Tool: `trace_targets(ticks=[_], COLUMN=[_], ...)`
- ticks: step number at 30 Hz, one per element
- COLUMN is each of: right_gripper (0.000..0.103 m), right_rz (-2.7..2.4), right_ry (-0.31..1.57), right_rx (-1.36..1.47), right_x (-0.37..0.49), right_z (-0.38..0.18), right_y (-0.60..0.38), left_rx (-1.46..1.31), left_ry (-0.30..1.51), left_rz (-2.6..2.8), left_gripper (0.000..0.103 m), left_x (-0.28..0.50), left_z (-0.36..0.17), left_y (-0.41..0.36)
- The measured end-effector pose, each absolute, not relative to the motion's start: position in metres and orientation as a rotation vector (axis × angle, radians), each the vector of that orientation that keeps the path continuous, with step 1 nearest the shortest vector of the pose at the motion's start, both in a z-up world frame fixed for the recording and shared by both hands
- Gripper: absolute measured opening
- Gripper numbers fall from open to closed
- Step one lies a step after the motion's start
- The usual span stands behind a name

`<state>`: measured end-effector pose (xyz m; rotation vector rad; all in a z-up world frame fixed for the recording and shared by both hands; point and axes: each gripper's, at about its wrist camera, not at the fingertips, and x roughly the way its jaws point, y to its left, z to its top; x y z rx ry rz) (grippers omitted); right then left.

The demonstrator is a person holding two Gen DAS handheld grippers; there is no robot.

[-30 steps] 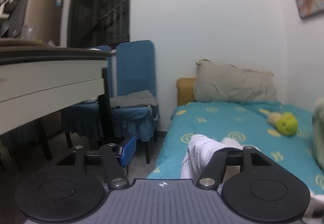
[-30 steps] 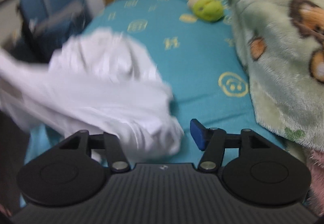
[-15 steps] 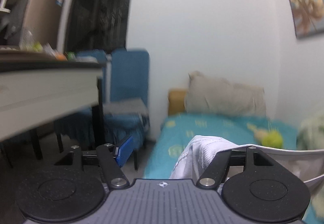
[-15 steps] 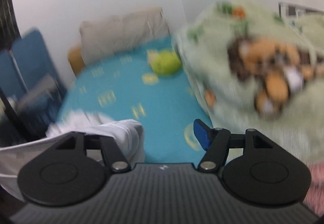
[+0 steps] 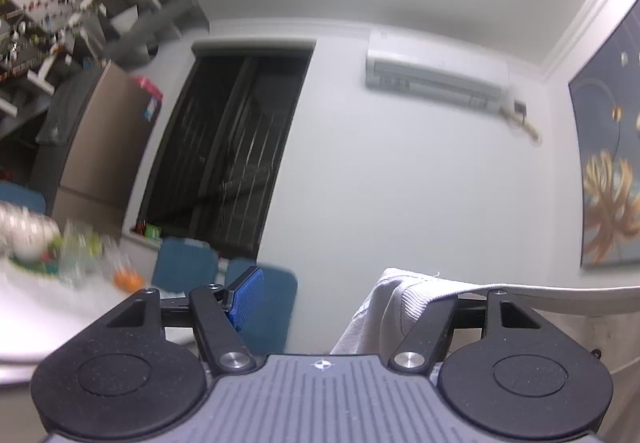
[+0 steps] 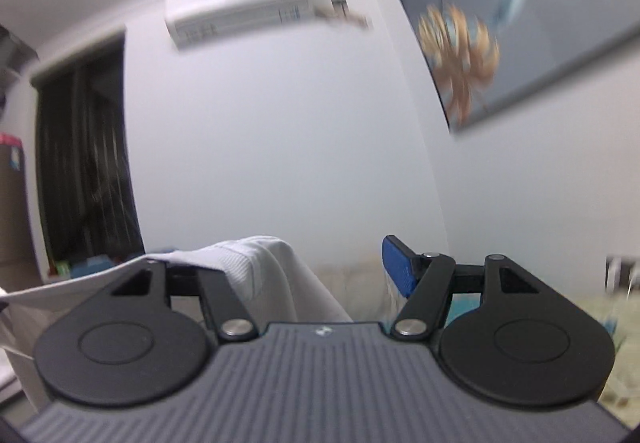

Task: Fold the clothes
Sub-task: 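Raise the T-shirt with both grippers and shake it open in the air, then lower the T-shirt flat onto the bed and open both grippers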

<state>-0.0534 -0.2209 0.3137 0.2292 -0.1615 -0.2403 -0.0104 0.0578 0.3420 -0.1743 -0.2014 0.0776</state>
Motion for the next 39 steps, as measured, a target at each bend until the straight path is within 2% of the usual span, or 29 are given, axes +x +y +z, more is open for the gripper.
trace_targets(ticks=[7, 10, 14, 20, 29, 33, 39], right_gripper=[0.067, 0.068, 0.068, 0.068, 0.067, 0.067, 0.067], right_rz=[-0.227, -0.228, -0.215, -0.202, -0.232, -0.268, -0.285], right_ry=[-0.185, -0.148, -0.07, 0.051, 0.238, 0.274, 0.444], right_rx=[0.183, 0.158, 0.153, 0.146, 0.238, 0.239, 0.244], right_x=[-0.14, -0.143, -0.108, -0.046, 0.171, 0.27, 0.403], right_z=[0.404, 0.407, 0.379, 0.332, 0.2, 0.129, -0.016], right_y=[-0.221, -0.223, -0.229, -0.241, -0.276, -0.287, -0.32], left_rx=[-0.144, -0.127, -0.115, -0.112, -0.107, -0.082, -0.018], left_ry=[-0.251, -0.24, -0.148, 0.01, 0.155, 0.227, 0.382], left_rz=[0.067, 0.066, 0.059, 0.06, 0.082, 0.073, 0.035], left_gripper=[0.069, 0.069, 0.069, 0.069, 0.072, 0.075, 0.075], left_x=[-0.096, -0.109, -0.079, 0.036, 0.25, 0.354, 0.49], left_z=[0.446, 0.46, 0.442, 0.361, 0.24, 0.142, -0.027], left_y=[0.051, 0.045, 0.041, 0.041, 0.029, 0.015, -0.011])
